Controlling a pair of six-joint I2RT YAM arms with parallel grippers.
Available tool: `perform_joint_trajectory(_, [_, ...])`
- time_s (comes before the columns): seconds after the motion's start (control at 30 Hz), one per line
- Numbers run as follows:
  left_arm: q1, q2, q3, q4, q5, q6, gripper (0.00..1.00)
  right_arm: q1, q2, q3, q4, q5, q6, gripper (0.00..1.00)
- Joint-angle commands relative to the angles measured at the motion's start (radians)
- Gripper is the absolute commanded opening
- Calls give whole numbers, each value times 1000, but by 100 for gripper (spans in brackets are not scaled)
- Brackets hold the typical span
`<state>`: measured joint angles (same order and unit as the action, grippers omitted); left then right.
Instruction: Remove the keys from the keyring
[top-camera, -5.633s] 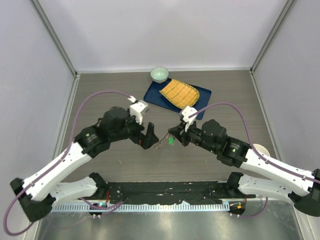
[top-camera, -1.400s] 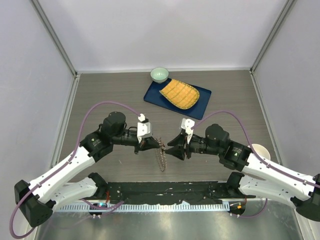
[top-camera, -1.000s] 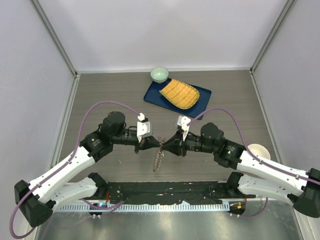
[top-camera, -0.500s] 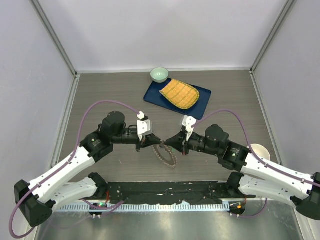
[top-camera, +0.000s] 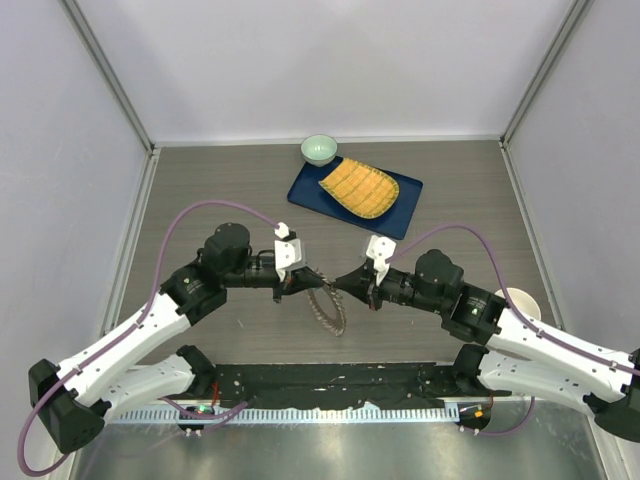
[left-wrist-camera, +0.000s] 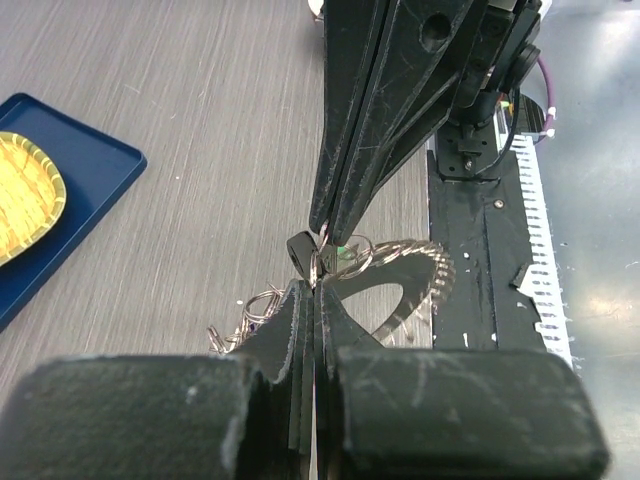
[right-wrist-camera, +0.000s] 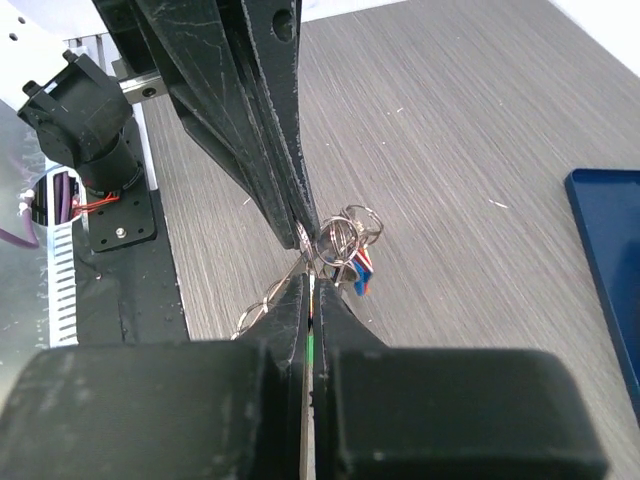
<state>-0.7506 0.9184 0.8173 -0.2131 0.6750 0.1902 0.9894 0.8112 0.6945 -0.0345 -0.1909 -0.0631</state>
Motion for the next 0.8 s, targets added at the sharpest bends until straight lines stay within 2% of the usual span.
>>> perform_joint_trajectory(0.0, [11, -18, 2, -17, -2, -2, 0, -11, -63, -13, 59, 76, -105, 1])
perform_joint_trajectory(0.47, [11, -24, -12, -22, 34, 40, 0, -9, -21, -1, 76, 38, -196, 1])
perform_joint_trajectory(0.77, [11, -55, -70, 236, 101, -168, 0, -3, -33, -79, 162, -7, -159, 1])
